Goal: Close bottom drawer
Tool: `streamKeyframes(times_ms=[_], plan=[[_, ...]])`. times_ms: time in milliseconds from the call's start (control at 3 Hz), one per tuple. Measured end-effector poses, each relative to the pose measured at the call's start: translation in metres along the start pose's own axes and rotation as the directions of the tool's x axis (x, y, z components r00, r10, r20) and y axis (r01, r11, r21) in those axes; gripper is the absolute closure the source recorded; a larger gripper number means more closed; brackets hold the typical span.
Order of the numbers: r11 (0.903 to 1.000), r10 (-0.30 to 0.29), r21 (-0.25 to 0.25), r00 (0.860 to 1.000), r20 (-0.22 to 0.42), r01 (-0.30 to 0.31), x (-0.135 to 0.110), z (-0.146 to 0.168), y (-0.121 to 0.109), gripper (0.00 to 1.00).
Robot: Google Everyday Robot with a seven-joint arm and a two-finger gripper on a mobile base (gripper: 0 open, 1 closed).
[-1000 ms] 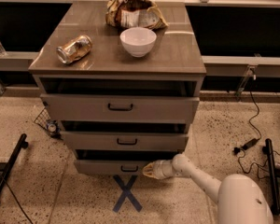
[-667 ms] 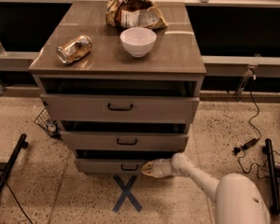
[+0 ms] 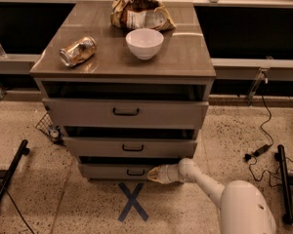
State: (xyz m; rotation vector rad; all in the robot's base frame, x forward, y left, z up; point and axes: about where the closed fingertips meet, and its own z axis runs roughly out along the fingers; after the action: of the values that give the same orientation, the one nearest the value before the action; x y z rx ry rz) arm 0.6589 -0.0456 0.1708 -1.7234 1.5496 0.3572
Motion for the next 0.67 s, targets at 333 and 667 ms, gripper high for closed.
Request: streamKeyframes(times_ms=[333,667], plan=[[1.0,0.004,-0.003,1.0,0.0,-0.004,0.007,-0.014,0.009,1.0],[0.9997,0.003,-0.026,1.0,-0.018,-0.003,0.017,-0.031,0.02,1.0]])
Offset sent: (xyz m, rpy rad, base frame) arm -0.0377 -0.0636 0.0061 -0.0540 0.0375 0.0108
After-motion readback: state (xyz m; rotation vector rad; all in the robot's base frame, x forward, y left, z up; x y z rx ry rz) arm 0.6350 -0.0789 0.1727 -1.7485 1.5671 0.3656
